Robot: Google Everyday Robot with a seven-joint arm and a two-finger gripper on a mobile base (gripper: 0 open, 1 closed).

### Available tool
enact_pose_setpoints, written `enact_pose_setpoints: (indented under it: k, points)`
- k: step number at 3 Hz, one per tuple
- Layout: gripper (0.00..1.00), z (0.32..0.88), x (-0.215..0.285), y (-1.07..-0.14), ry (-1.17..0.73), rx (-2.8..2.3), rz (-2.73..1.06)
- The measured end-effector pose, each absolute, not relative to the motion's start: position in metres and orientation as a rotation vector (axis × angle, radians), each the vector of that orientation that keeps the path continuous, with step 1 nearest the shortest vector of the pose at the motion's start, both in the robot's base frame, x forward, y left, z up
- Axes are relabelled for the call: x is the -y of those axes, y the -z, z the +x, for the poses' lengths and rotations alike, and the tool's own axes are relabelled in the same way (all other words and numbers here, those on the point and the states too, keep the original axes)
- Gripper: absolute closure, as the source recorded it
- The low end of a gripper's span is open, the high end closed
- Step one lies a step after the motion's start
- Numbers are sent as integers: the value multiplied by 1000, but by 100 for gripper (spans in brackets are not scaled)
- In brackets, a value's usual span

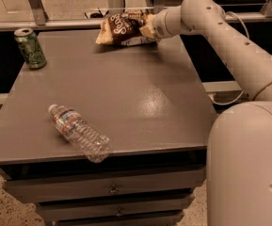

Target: Move brown chip bag near water bottle

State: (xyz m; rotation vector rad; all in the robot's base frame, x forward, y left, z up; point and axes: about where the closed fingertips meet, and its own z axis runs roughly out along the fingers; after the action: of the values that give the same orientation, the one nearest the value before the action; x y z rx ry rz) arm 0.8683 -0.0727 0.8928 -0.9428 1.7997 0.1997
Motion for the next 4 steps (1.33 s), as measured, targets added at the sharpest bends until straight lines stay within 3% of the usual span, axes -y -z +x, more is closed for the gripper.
enact_pose_setpoints:
  k: [2, 4]
  points:
    - [100, 823, 71, -922, -237, -1701, -958]
    - [100, 735, 89, -944, -270, -1608, -1000]
